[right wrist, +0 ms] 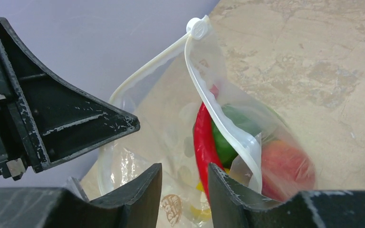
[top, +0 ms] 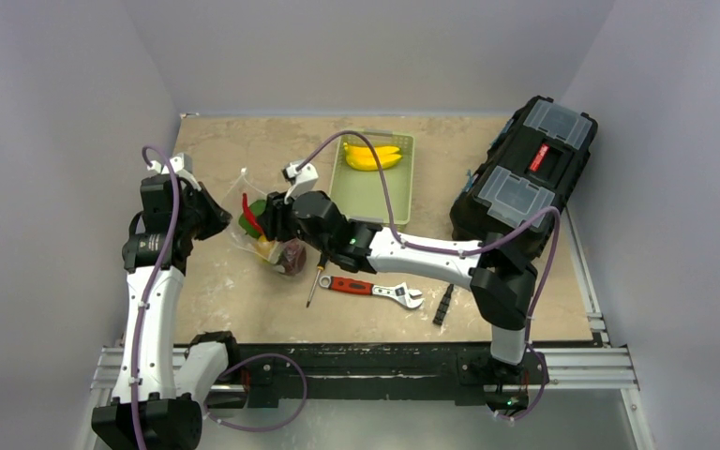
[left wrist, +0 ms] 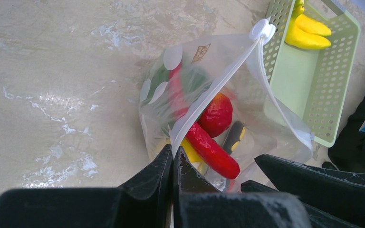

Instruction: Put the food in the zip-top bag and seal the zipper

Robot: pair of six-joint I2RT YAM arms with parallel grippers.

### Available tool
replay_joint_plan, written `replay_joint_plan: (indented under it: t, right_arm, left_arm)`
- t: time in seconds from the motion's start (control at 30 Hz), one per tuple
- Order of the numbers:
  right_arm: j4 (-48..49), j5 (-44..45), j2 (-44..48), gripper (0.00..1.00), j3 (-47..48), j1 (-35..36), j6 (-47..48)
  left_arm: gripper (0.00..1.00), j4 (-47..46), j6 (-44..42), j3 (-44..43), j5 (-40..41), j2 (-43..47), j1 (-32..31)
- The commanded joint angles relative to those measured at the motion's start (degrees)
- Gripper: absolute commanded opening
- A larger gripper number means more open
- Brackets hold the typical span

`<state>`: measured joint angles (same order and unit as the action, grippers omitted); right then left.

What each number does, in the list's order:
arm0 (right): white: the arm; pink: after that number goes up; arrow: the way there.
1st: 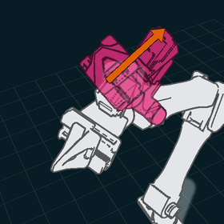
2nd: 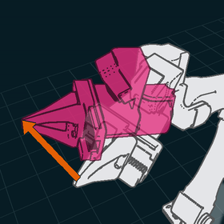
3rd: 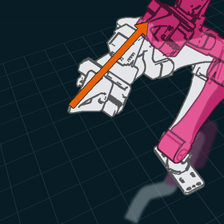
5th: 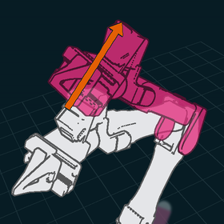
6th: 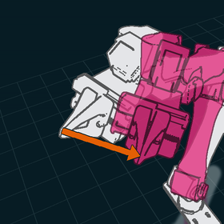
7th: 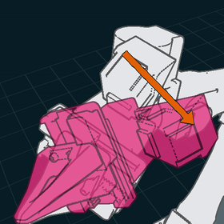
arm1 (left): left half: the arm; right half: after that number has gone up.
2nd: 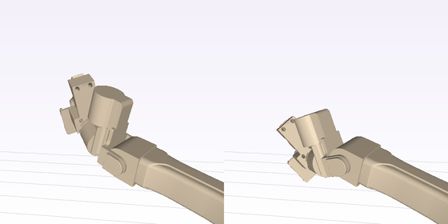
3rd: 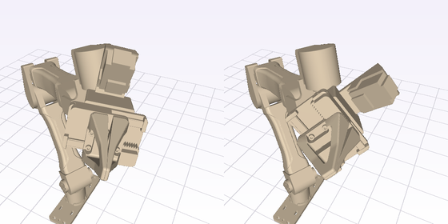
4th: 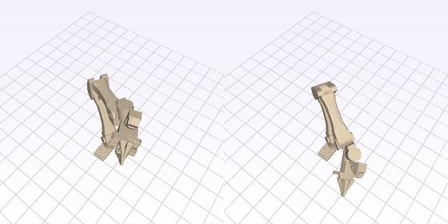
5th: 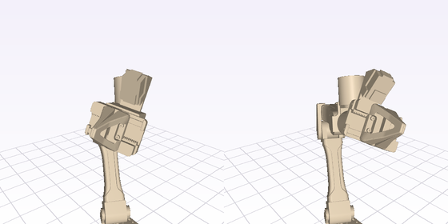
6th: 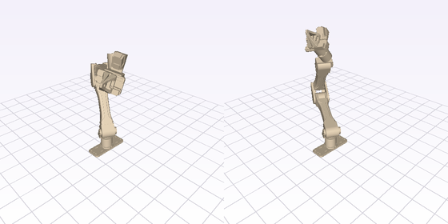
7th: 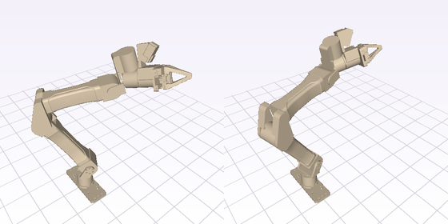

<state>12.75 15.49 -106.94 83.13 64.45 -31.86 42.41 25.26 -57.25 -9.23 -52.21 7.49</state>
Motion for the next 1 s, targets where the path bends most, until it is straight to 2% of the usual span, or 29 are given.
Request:
replay_joint_plan:
  t: [0.0, 0.23, 0.33, 0.43, 0.57, 0.67, 0.83, 0.97]
  right_arm:
    - [-5.7, -0.2, 1.4, 0.42, 5.9, -0.1, 1.5]
    - [-16.7, -7.8, 2.3, 0.65, 13.0, -0.2, 11.4]
    - [-21.3, -7.1, 3.3, 0.79, 14.1, -0.1, 17.0]
    - [-23.5, -4.0, 4.3, 0.82, 13.2, -0.7, 19.9]
    - [-22.6, -4.2, 5.9, 0.84, 10.7, -2.9, 20.1]
    - [-20.2, -8.7, 6.5, 0.92, 8.7, -4.7, 20.7]
    - [-16.4, -15.0, 8.3, 0.96, 6.6, -6.8, 20.3]
    - [-13.4, -16.3, 8.2, 0.98, 5.2, -6.9, 21.6]
  left_arm:
    - [0.00, -3.0, -1.1, 0.3, -0.9, 0.7, 0.3]
    - [0.00, -2.9, -1.3, 0.3, -0.7, 0.5, 0.4]
    - [0.00, -3.0, -1.3, 0.2, -0.7, 0.5, 0.4]
    - [0.00, -2.9, -1.3, 0.3, -0.7, 0.4, 0.4]
    - [0.00, -2.8, -1.4, 0.1, -1.1, -0.1, 0.4]
    - [0.00, -2.6, -0.8, 0.0, -1.9, -0.8, 0.4]
    - [0.00, -0.8, 0.3, -1.1, -3.1, -1.3, 0.4]
    - [0.00, 1.8, 2.2, -2.2, -4.3, -2.1, 0.4]
